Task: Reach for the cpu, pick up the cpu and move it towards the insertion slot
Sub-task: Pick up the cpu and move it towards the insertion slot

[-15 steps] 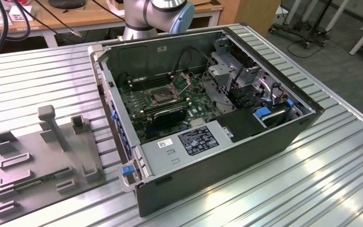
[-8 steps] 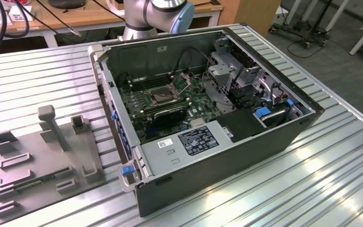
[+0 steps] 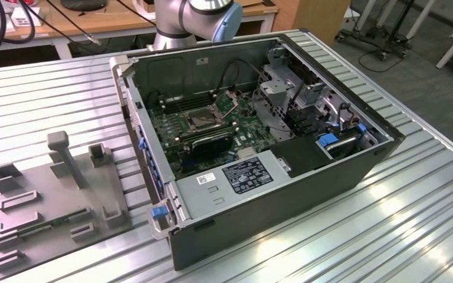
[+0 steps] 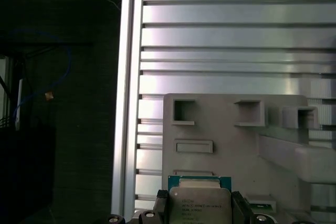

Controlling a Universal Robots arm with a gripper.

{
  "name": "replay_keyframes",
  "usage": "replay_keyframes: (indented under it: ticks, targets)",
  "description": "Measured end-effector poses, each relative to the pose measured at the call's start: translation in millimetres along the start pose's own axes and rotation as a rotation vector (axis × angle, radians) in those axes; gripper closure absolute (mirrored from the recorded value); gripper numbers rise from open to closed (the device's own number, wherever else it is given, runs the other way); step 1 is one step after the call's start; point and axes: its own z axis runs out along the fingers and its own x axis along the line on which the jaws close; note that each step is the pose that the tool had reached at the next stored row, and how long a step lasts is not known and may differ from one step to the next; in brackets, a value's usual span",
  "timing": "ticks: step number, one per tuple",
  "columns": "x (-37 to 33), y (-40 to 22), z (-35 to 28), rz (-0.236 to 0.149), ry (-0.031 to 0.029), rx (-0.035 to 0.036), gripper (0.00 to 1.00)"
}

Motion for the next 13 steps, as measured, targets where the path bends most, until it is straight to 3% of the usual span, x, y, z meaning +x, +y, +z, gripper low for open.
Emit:
replay_keyframes:
  ticks: [13]
  targets:
    - [0.0, 0.3, -7.3, 0.0, 0.0001, 0.0, 0.45]
